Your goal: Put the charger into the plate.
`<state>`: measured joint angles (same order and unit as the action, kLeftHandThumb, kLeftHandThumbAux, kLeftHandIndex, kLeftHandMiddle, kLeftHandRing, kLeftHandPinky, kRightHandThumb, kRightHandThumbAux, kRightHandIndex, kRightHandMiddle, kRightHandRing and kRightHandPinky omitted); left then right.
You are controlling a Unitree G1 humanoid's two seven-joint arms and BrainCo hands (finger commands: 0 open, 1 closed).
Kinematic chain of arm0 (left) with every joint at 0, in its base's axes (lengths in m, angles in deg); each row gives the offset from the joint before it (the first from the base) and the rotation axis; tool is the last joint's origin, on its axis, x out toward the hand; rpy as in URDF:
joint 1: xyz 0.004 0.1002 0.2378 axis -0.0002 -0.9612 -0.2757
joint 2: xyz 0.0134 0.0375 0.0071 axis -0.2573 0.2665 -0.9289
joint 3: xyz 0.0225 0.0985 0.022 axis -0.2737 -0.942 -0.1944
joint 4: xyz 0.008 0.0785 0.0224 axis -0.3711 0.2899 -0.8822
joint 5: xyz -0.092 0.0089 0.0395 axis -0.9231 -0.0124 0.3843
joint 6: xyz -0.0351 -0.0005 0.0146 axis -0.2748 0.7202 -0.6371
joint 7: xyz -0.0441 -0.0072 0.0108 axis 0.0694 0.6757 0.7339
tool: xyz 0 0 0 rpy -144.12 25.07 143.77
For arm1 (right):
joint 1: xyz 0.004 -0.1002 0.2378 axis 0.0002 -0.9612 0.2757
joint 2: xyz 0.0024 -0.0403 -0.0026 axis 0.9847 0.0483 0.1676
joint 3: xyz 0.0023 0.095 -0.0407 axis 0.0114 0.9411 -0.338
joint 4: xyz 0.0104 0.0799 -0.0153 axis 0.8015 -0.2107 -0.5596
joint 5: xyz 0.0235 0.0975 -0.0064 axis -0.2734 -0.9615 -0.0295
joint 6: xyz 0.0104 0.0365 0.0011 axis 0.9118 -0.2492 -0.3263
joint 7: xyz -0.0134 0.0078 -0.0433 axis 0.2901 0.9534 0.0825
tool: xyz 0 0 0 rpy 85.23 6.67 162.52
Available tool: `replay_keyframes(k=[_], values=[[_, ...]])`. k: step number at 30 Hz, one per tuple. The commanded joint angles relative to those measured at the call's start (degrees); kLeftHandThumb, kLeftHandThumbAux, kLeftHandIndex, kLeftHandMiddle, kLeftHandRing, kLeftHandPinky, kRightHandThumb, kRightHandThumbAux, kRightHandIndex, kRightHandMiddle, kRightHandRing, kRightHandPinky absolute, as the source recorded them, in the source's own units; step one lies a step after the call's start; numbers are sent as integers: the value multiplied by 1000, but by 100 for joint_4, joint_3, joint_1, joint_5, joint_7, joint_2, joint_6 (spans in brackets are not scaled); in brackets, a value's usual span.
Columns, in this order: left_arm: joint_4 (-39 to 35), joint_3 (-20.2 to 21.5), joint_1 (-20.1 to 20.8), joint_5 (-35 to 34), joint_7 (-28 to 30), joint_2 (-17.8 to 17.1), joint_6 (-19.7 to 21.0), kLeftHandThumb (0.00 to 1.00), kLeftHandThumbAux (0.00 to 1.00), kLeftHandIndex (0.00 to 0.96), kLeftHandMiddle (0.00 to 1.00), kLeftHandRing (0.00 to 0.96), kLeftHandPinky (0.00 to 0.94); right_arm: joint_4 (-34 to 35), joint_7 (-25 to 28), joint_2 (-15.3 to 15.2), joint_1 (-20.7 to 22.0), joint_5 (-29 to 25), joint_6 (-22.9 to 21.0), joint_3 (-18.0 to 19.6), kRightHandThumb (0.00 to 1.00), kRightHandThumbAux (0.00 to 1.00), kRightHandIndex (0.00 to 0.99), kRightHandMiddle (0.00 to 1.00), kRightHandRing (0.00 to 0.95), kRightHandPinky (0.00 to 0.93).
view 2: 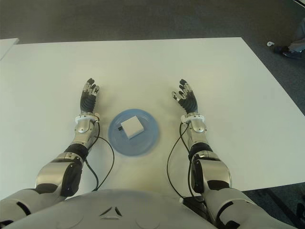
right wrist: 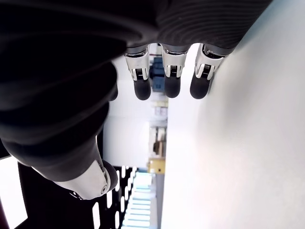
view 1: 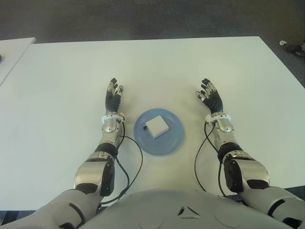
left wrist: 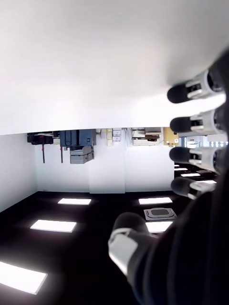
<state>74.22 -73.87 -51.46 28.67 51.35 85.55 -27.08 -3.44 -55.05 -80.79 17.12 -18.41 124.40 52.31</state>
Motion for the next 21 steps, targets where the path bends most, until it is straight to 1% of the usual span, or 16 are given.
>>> replay_keyframes(k=[1, 6, 12, 21], values=[[51, -6, -138, 28, 31, -38, 41, 0, 436, 0, 0, 0, 0, -378, 62, 88, -325, 10, -537, 19, 24, 780, 0, 11, 0, 13], [38, -23, -197, -6, 238, -90, -30, 0, 440, 0, 0, 0, 0, -404, 119, 138, -339, 15, -564, 18, 18, 775, 0, 17, 0, 21], [118, -25, -232, -51, 681, -204, -46, 0, 453, 0, 0, 0, 0, -445, 55, 249, -309, 43, -638, 1, 14, 745, 0, 32, 11, 19], [157, -163, -253, 130, 730, -346, 120, 0, 475, 0, 0, 0, 0, -473, -13, 355, -271, 137, -676, -76, 42, 759, 0, 19, 7, 27]])
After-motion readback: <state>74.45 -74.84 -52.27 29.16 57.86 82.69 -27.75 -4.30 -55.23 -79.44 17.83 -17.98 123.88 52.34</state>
